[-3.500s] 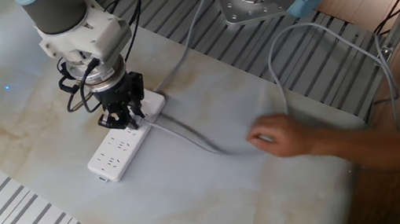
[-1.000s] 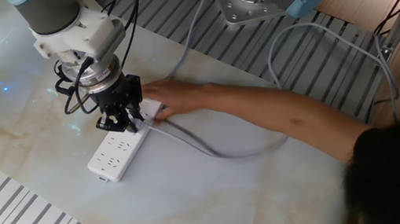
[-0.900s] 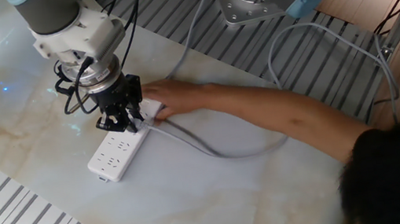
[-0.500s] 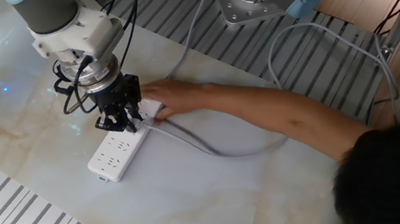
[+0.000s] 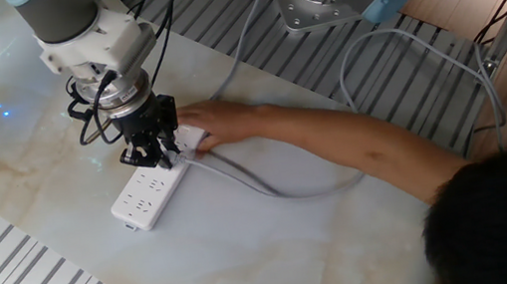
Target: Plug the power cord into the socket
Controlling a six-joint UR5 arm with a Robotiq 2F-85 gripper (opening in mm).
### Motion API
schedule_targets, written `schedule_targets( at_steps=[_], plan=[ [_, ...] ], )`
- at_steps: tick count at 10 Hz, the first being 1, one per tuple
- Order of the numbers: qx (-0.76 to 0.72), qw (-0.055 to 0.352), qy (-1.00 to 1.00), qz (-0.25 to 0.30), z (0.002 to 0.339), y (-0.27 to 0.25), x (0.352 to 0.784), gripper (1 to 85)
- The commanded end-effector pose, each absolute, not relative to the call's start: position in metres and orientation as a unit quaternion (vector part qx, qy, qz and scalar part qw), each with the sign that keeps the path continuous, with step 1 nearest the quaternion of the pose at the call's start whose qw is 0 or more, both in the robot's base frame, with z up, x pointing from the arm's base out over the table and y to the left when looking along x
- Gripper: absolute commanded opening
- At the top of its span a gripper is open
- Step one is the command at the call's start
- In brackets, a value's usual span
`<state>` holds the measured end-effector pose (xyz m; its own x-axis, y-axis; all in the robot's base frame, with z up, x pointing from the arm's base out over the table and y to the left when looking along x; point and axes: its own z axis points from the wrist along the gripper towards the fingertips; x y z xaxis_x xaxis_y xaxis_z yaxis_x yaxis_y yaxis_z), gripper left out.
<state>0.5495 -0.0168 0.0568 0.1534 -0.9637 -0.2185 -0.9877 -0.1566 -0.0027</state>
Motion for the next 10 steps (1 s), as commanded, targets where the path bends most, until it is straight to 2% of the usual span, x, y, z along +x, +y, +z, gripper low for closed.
schedule_targets(
  at_steps=[1,10],
  plan=[
    [-0.754,0.082,0.646,0.088,0.0593,-0.0133,0.551,1.0],
    [-0.759,0.084,0.64,0.087,0.0561,-0.0164,0.5504,1.0]
  ],
)
